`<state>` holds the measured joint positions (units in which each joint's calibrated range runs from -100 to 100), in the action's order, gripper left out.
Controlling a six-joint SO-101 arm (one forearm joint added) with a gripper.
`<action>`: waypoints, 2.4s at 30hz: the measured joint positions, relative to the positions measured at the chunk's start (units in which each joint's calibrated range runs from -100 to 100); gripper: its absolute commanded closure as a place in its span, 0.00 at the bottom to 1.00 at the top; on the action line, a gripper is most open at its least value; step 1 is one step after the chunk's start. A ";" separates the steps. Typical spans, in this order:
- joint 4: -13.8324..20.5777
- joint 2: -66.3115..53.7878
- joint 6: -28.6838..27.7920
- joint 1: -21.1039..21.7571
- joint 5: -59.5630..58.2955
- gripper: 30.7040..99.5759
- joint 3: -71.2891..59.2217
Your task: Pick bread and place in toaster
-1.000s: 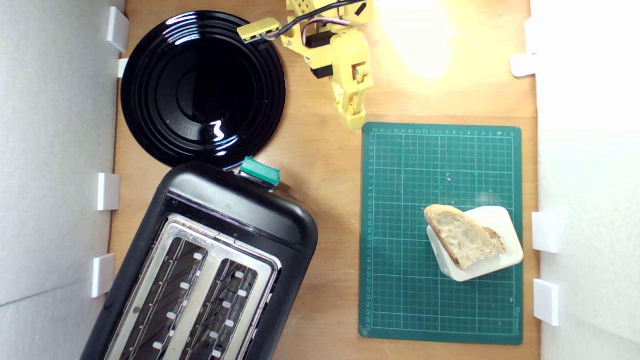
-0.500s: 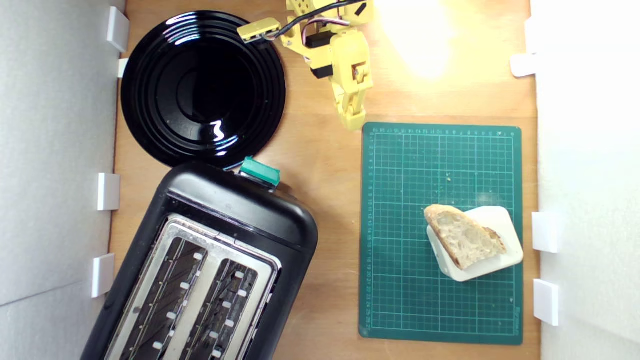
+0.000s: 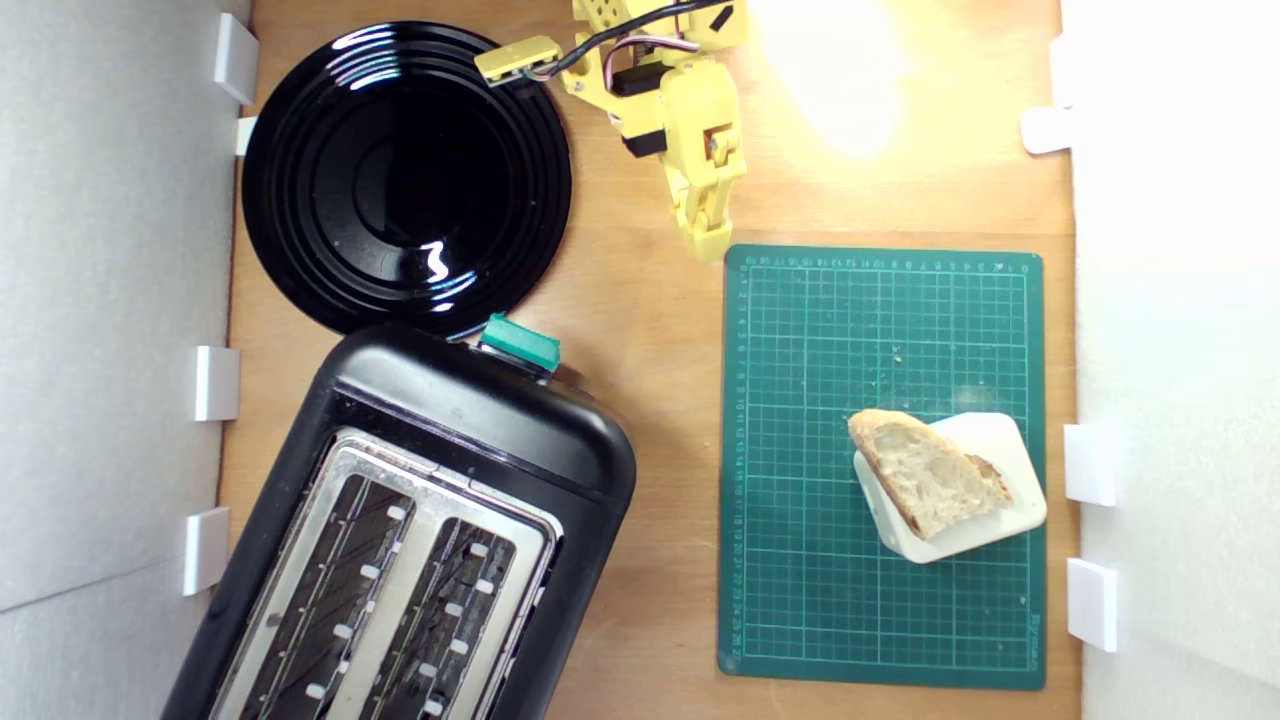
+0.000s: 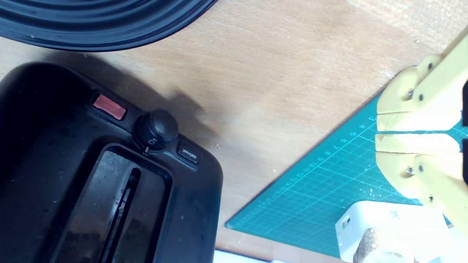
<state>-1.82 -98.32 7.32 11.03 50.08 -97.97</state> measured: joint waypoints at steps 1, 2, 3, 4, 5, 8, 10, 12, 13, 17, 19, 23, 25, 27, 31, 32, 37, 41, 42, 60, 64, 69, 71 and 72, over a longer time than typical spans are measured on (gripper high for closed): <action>-0.36 0.00 0.00 0.00 0.00 0.99 0.00; -1.16 0.17 0.00 0.00 0.00 0.99 0.00; -1.69 0.76 0.00 0.00 0.00 0.99 0.00; -2.13 1.51 0.00 0.00 -0.08 0.99 0.00; -2.31 2.44 0.00 0.00 -0.42 0.99 0.00; -2.49 5.80 0.00 0.00 -3.81 0.99 0.00; -2.49 7.98 0.00 0.00 -6.44 0.99 0.00; -2.49 11.17 0.00 0.00 -9.58 0.99 0.00; -2.67 12.52 0.00 0.00 -11.19 0.99 0.00; -5.15 19.07 0.00 0.00 -18.31 0.99 0.09; -5.60 23.10 0.00 0.55 -22.71 0.99 0.09; -5.69 31.84 0.00 3.39 -32.54 0.99 0.09; -5.69 37.04 0.00 5.03 -38.39 0.99 0.09; -5.69 42.25 0.00 6.41 -43.90 0.98 0.09; -5.69 51.99 0.00 9.15 -55.93 0.98 0.09; -5.69 53.93 0.00 9.61 -58.31 0.98 0.09; -5.69 61.57 0.00 11.08 -69.32 0.98 0.28; -5.60 67.87 0.00 11.26 -78.39 0.98 0.37; -5.60 69.30 0.00 11.26 -80.42 0.98 0.55; 7.37 83.91 0.00 12.81 -94.92 0.98 0.74; 10.93 85.51 -2.69 12.81 -99.58 0.97 1.02; 11.28 89.96 -3.98 12.72 -106.78 0.96 1.11; 11.46 91.47 -3.98 12.72 -108.98 0.91 1.29; 11.46 92.40 -3.98 12.72 -110.51 0.90 1.48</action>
<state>9.64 -5.92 3.34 23.75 -60.42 -96.49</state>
